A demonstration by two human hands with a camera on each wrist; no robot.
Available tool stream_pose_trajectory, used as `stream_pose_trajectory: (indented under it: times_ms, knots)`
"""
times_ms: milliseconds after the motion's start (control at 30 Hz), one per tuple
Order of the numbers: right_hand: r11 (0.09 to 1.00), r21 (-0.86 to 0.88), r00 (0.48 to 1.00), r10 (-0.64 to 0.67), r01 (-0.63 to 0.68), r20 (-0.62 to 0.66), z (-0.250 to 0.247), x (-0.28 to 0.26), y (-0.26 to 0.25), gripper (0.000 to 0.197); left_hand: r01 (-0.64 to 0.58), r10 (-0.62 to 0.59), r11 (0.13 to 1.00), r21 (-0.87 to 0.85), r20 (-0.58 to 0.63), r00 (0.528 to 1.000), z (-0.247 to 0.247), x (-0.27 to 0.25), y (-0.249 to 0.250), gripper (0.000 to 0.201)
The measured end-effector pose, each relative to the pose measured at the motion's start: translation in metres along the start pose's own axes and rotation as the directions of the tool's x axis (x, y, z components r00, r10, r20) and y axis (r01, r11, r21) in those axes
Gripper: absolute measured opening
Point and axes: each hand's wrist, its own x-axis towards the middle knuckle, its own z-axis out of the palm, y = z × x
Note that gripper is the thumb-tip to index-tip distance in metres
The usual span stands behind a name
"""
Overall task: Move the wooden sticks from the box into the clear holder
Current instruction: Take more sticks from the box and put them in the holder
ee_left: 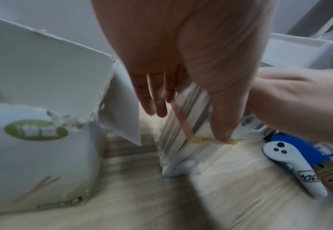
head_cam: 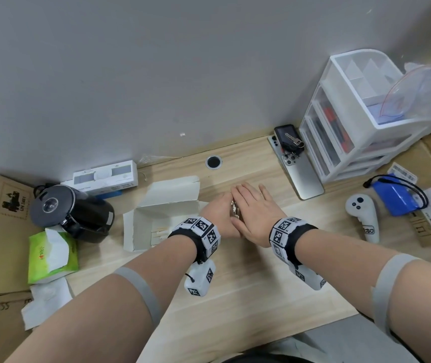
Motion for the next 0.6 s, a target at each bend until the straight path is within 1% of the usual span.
stream_pose_trajectory:
  times_ms: [100,167,200,267,300,333,367,433,467,533,600]
  knots:
    - [1.0,-0.006,1.0,-0.005,0.005,0.004,0.0,0.0,0.0,0.083,0.005,-0.005,1.0,-0.008,0.017,1.0,-0.002,0.0,0.0,0.084]
    - [0.999,0.044,1.0,-0.012,0.012,-0.013,-0.006,0.003,0.001,0.079,0.004,-0.004,1.0,-0.02,0.011,1.0,-0.007,-0.003,-0.001,0.087]
    - [0.996,0.088,0.999,-0.007,0.011,-0.049,-0.01,0.004,0.002,0.074,-0.005,0.006,0.999,-0.032,0.009,1.0,-0.012,-0.005,-0.002,0.09]
    - [0.982,0.191,0.984,0.04,-0.005,-0.176,-0.023,0.01,0.005,0.062,-0.005,0.006,0.998,-0.061,0.021,1.0,-0.026,-0.012,-0.005,0.093]
    - [0.97,0.243,0.967,0.076,-0.015,-0.244,-0.032,0.014,0.007,0.056,0.005,-0.003,0.997,-0.075,0.032,0.999,-0.035,-0.017,-0.007,0.088]
    - [0.954,0.298,0.946,0.119,-0.025,-0.302,-0.042,0.019,0.008,0.05,0.016,-0.013,0.997,-0.078,0.038,0.999,-0.045,-0.021,-0.012,0.078]
    - [0.937,0.347,0.926,0.163,-0.037,-0.34,-0.052,0.027,0.009,0.044,0.025,-0.024,0.997,-0.068,0.029,0.999,-0.054,-0.026,-0.017,0.063]
    - [0.904,0.419,0.896,0.249,-0.08,-0.367,-0.072,0.042,0.009,0.036,0.069,-0.071,0.997,-0.045,-0.041,0.997,-0.07,-0.036,-0.031,0.031]
    - [0.892,0.442,0.886,0.277,-0.094,-0.371,-0.08,0.051,0.006,0.032,0.111,-0.115,0.993,-0.045,-0.091,0.989,-0.078,-0.043,-0.041,0.019]
    - [0.873,0.48,0.876,0.295,-0.084,-0.382,-0.093,0.067,-0.008,0.028,0.222,-0.226,0.974,-0.043,-0.177,0.958,-0.091,-0.057,-0.064,0.013]
    - [0.87,0.49,0.889,0.268,-0.057,-0.372,-0.096,0.077,-0.03,0.023,0.319,-0.316,0.948,-0.018,-0.189,0.93,-0.097,-0.07,-0.086,0.01]
